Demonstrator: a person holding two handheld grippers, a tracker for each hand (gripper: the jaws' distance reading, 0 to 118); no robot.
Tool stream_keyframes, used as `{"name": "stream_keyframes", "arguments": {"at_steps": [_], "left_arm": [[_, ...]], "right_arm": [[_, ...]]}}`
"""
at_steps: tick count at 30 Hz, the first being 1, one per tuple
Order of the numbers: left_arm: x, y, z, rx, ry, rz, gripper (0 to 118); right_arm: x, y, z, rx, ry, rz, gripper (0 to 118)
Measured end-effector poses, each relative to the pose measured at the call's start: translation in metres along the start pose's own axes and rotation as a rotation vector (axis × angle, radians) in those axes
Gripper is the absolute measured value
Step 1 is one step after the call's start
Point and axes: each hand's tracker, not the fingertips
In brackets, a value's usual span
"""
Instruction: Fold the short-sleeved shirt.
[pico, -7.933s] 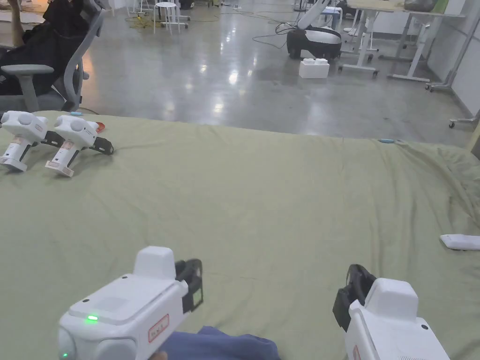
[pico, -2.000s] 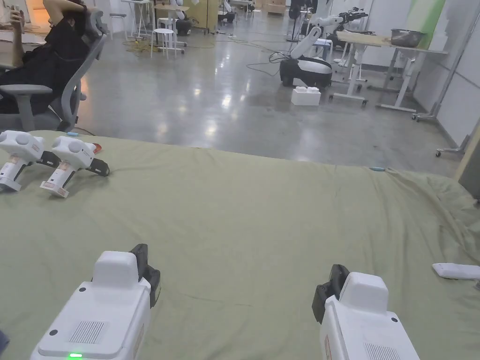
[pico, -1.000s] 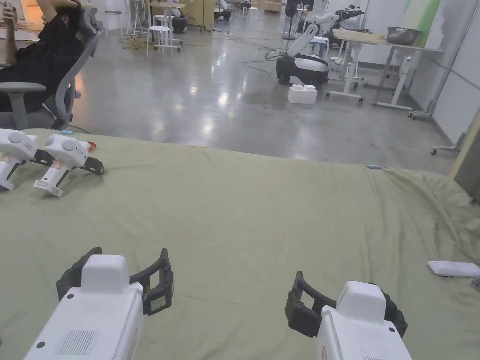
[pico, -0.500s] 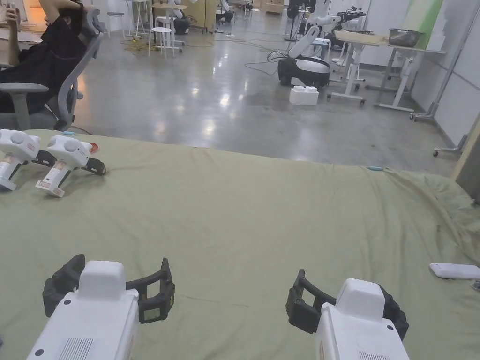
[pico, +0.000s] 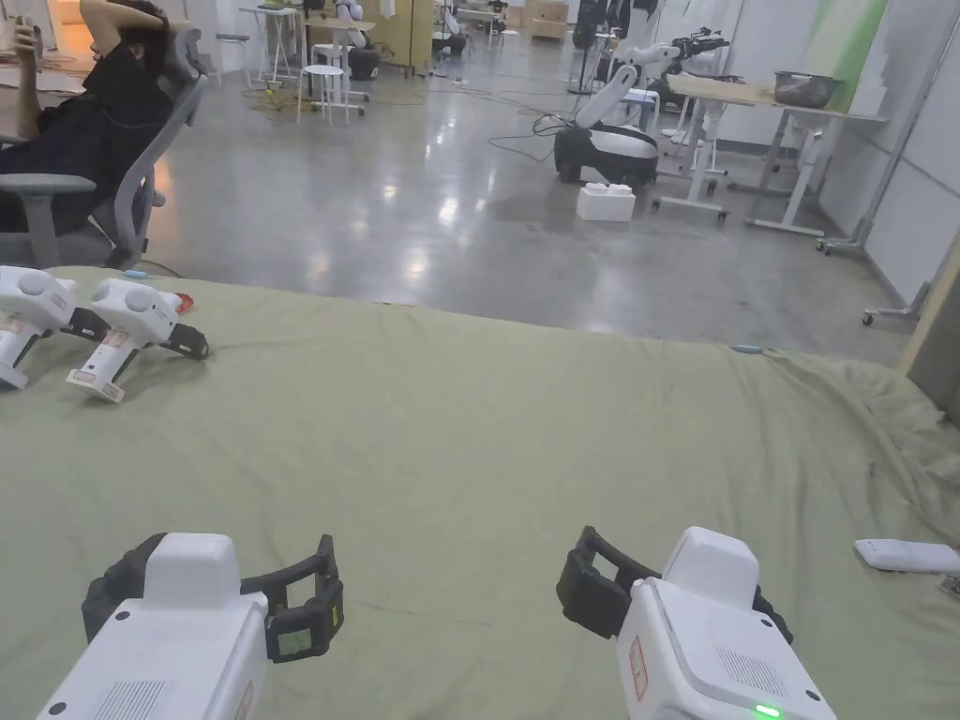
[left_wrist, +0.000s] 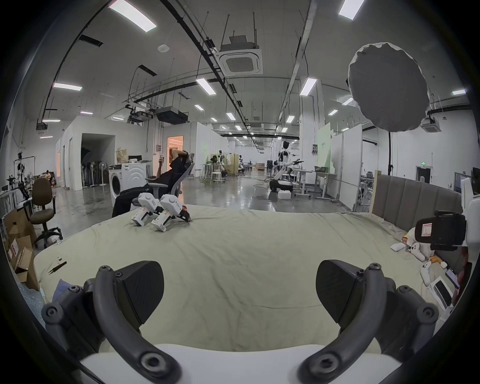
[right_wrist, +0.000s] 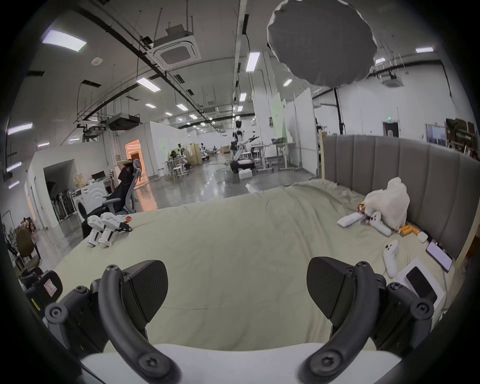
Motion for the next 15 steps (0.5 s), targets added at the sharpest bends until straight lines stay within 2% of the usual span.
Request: {"name": "stream_keyframes", "arguments": {"at_steps": [7,15], "left_arm": [[0.002,-0.002,-0.003,-0.02,-0.011,-0.012,118],[0.0,0.005,-0.007,-0.009,-0.007,-0.015,118]], "right_arm": [[0.0,0.004,-0.006,-0.06,-0.026,-0.057,109],[0.003,0.004,-0.009,-0.061,-0.028,-0.042,109]]}}
